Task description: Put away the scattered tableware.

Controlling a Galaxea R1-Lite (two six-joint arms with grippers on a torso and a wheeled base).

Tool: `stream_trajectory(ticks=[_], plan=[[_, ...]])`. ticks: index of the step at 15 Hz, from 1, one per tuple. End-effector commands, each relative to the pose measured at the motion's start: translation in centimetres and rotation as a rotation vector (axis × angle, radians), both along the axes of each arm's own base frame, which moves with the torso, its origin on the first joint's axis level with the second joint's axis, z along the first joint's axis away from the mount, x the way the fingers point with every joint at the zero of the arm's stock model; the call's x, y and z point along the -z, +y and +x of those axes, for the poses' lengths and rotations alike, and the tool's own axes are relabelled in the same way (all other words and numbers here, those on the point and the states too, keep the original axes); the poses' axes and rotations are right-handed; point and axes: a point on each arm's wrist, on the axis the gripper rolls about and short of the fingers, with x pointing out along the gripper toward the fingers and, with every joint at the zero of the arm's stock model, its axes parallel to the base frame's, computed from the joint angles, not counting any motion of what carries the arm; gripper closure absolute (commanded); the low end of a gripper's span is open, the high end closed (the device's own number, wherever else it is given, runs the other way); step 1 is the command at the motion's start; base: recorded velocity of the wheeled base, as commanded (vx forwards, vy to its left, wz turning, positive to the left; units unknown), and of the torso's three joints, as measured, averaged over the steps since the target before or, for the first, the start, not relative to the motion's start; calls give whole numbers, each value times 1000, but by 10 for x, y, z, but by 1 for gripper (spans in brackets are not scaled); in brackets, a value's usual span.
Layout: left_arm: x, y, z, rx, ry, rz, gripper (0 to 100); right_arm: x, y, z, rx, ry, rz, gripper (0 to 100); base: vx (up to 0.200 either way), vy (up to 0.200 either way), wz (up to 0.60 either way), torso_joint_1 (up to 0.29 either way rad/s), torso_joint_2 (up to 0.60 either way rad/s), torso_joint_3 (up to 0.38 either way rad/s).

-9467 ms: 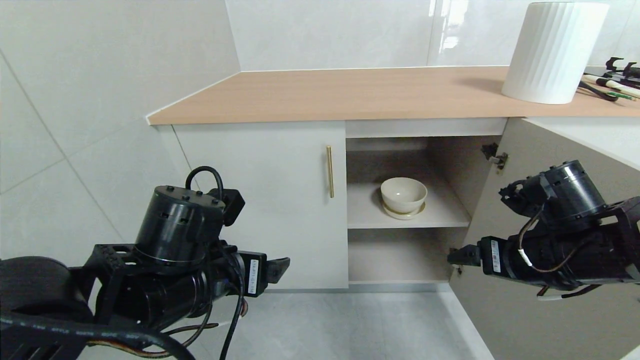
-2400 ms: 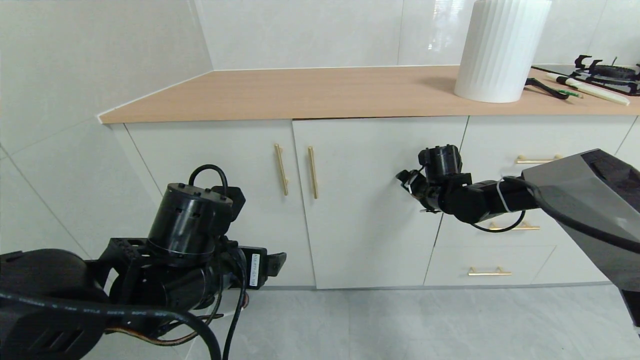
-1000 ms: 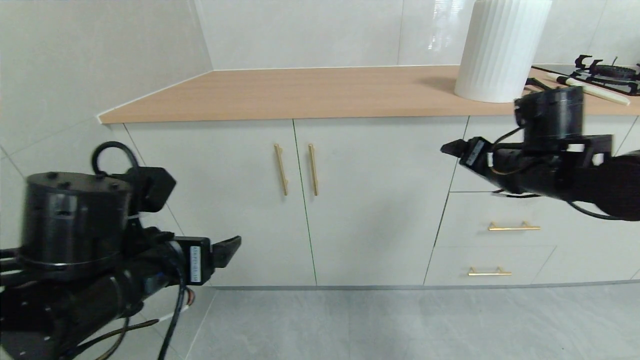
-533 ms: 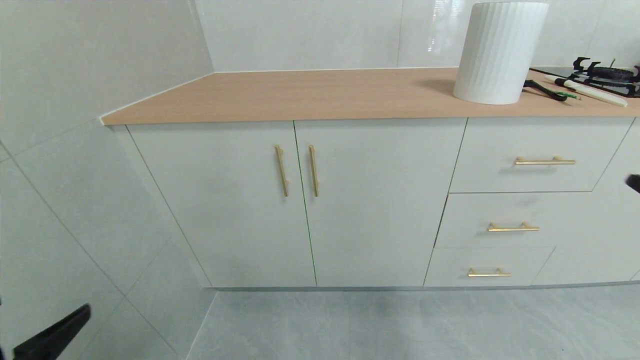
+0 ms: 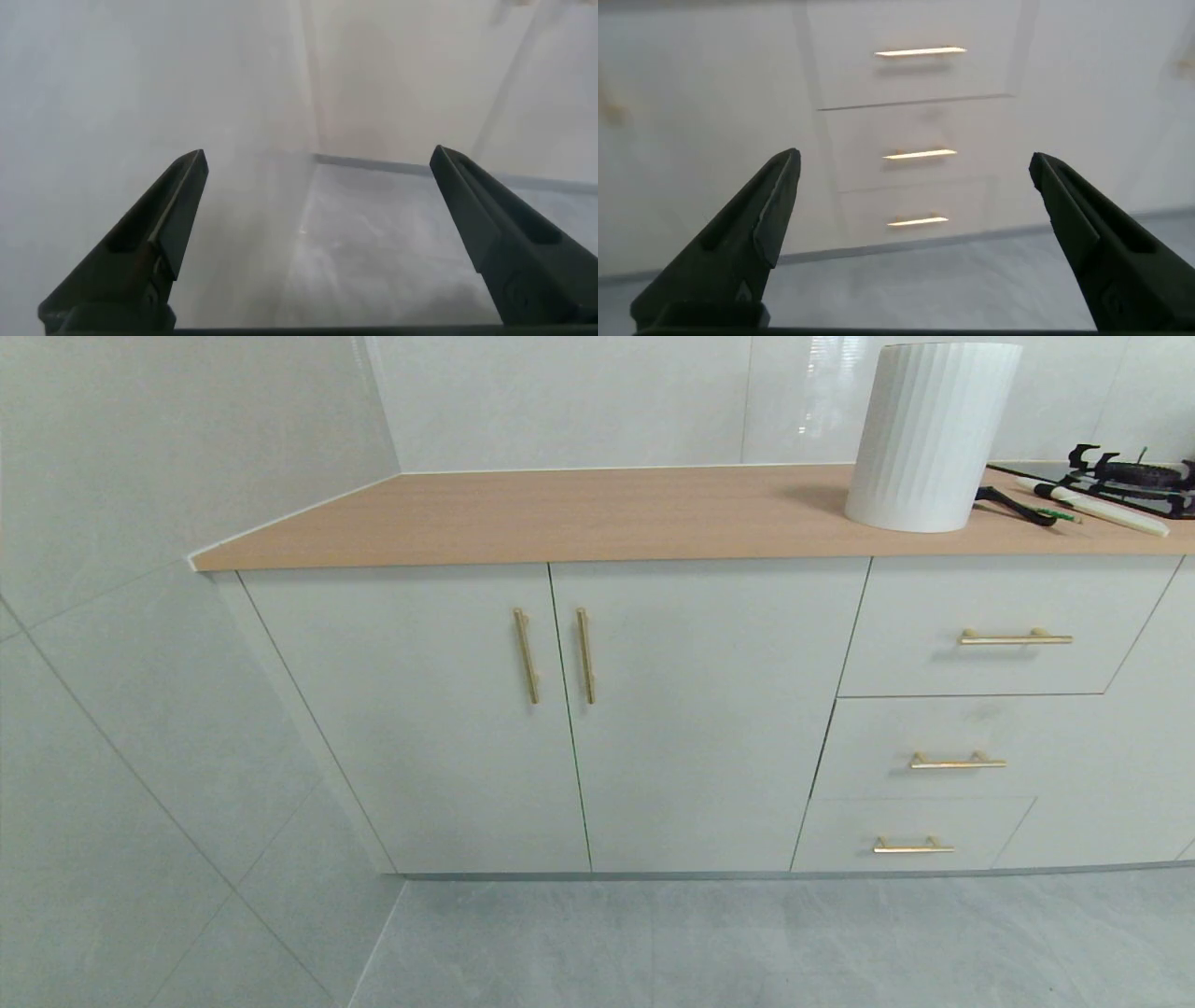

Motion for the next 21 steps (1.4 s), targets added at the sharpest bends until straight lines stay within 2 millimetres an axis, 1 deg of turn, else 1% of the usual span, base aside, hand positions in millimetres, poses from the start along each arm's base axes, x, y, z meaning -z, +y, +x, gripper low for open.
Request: stream_trajectory(ticks=[1,2,3,4,5,6,7,8,9,10,11,12,13,14,15,18,21], plan=[[13,-3,-11,-106,-56,-43,0,13,0,-10,90,-50,8,0,0,0,0,0,0,0],[19,-6,-15,-150,-77,-39,0,19,3,-16,131,-86,3,0,0,0,0,0,0,0],[30,-9,-19,-142,-84,0,0,31,5,-16,90,-78,-5,0,0,0,0,0,0,0],[38,-9,-15,-142,-54,8,0,39,5,-11,86,-55,-4,0,0,0,0,0,0,0],[40,-9,-12,-144,-63,-11,0,44,5,-9,85,-47,-3,0,0,0,0,0,0,0],[44,-9,-7,-129,-82,-19,0,55,5,-4,60,-27,-6,0,0,0,0,0,0,0],[53,-9,2,-117,-108,-12,0,70,7,2,7,9,-13,0,0,0,0,0,0,0],[56,-9,6,-113,-126,-5,0,71,7,3,-14,14,-10,0,0,0,0,0,0,0],[78,-10,22,-43,-176,68,0,75,8,3,-72,52,28,0,0,0,0,0,0,0],[76,-11,22,-25,-189,82,0,76,8,3,-79,53,31,0,0,0,0,0,0,0],[80,-12,23,52,-152,82,0,77,9,3,-106,68,25,0,0,0,0,0,0,0],[80,-14,23,105,-156,73,0,82,10,3,-136,120,20,0,0,0,0,0,0,0],[80,-16,24,189,-170,15,0,81,10,3,-154,108,15,0,0,0,0,0,0,0],[82,-17,24,231,-169,-42,0,80,10,3,-155,106,6,0,0,0,0,0,0,0],[84,-17,24,270,-140,-58,0,80,10,3,-156,107,0,0,0,0,0,0,0,0],[84,-17,24,273,-138,-35,0,80,10,3,-156,106,4,0,0,0,0,0,0,0],[84,-17,24,272,-141,-49,0,80,10,3,-157,107,-2,0,0,0,0,0,0,0]])
